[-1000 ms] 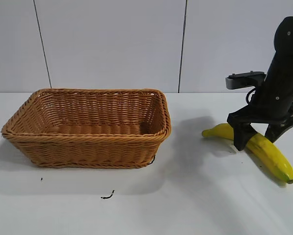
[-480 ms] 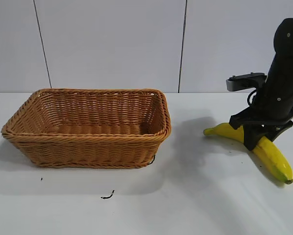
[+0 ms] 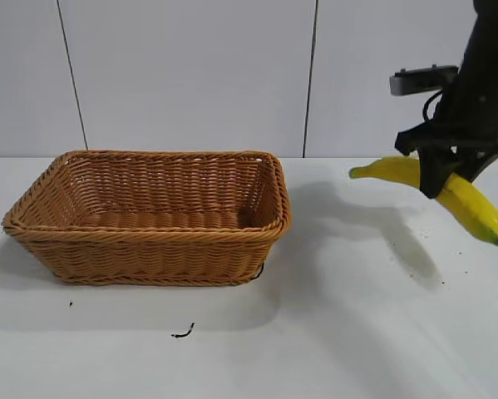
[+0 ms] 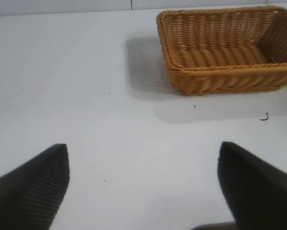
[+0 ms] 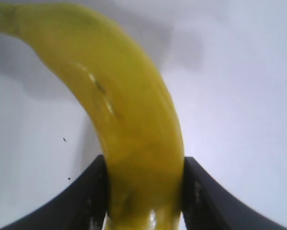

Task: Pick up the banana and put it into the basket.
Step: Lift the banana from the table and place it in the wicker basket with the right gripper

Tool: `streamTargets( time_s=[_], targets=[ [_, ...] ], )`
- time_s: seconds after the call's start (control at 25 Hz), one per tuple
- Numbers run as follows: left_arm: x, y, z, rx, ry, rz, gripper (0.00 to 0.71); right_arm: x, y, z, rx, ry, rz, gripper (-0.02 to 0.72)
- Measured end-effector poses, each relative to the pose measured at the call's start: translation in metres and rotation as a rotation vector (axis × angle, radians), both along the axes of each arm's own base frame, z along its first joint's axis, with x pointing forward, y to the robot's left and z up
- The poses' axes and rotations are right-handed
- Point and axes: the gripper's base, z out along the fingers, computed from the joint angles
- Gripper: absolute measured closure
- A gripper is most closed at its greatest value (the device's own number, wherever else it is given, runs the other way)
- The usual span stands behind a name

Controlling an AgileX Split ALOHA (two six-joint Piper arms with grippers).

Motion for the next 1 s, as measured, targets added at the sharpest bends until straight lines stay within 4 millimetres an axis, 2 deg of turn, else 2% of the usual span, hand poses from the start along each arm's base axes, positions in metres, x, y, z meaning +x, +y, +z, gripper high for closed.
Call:
streamTargets(
  time_s=[0.2,0.48,0.64,0.88,1.0],
  targets=[
    [0.000,0.000,0.000,0.000,0.000,0.000,0.075,0.007,0.013,0.030,-0.012,-0.071,0.065,0.412],
    [0.000,0.000,0.000,0.000,0.000,0.000,0.075,0.007,0.071,0.053,-0.028,-0.185,0.269,0.412],
    [0.000,0.000,0.000,0.000,0.000,0.000,0.075,0.002,0.117,0.056,-0.049,-0.273,0.418,0.412],
    [0.000,0.000,0.000,0.000,0.000,0.000,0.075,-0.018,0.202,0.066,-0.100,-0.505,0.714,0.412],
    [0.000,0.000,0.000,0.000,0.000,0.000,0.075,-0.026,0.239,0.060,-0.103,-0.596,0.826,0.412]
  ],
)
